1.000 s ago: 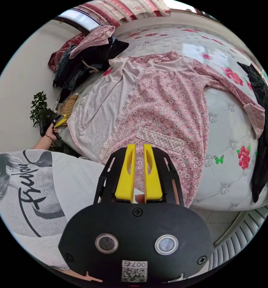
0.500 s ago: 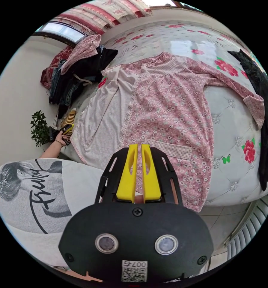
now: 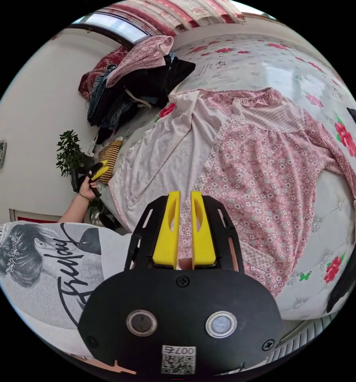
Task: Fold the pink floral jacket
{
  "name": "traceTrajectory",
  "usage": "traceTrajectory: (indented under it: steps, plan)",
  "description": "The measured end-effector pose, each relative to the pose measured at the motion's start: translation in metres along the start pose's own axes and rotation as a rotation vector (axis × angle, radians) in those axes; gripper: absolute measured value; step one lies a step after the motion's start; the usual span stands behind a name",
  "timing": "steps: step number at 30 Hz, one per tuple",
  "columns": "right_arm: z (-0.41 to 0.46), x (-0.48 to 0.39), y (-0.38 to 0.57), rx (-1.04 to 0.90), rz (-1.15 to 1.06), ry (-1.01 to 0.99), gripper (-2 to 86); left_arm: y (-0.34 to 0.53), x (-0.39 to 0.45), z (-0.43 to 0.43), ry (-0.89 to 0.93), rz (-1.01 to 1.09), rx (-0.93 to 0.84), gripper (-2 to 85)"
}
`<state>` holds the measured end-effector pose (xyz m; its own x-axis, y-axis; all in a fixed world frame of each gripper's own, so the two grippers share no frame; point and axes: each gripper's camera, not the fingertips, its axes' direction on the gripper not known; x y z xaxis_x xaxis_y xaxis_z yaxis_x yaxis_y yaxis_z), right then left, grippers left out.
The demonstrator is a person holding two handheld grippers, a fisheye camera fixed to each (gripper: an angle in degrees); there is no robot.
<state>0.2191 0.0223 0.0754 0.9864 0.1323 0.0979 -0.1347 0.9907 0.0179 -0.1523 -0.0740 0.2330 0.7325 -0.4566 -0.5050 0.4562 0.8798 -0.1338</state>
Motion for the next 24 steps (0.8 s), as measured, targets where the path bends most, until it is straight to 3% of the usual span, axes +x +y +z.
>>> traceTrajectory:
  steps: [5,7,9,12,18,24]
  plan:
    - [0.006,-0.005,-0.034,-0.015,-0.056,0.008,5.6,-0.025,-0.015,0.040,-0.214,-0.065,-0.101,11.0]
    - [0.008,-0.011,-0.062,0.007,-0.088,0.031,6.1,-0.032,0.004,0.054,-0.409,0.050,-0.165,7.4]
    - [0.013,-0.015,-0.086,0.033,-0.110,0.046,6.6,-0.029,0.023,0.063,-0.495,0.197,-0.177,4.5]
    - [0.028,-0.024,-0.136,0.059,-0.141,0.046,7.5,-0.022,0.024,0.066,-0.491,0.255,-0.151,-0.2]
    - [0.075,-0.041,-0.231,0.060,-0.168,0.046,9.2,-0.020,-0.040,0.035,-0.202,0.031,-0.082,-0.9]
    - [0.115,-0.027,-0.284,0.035,-0.060,0.049,8.7,-0.009,-0.023,-0.046,0.124,0.176,0.157,-1.0]
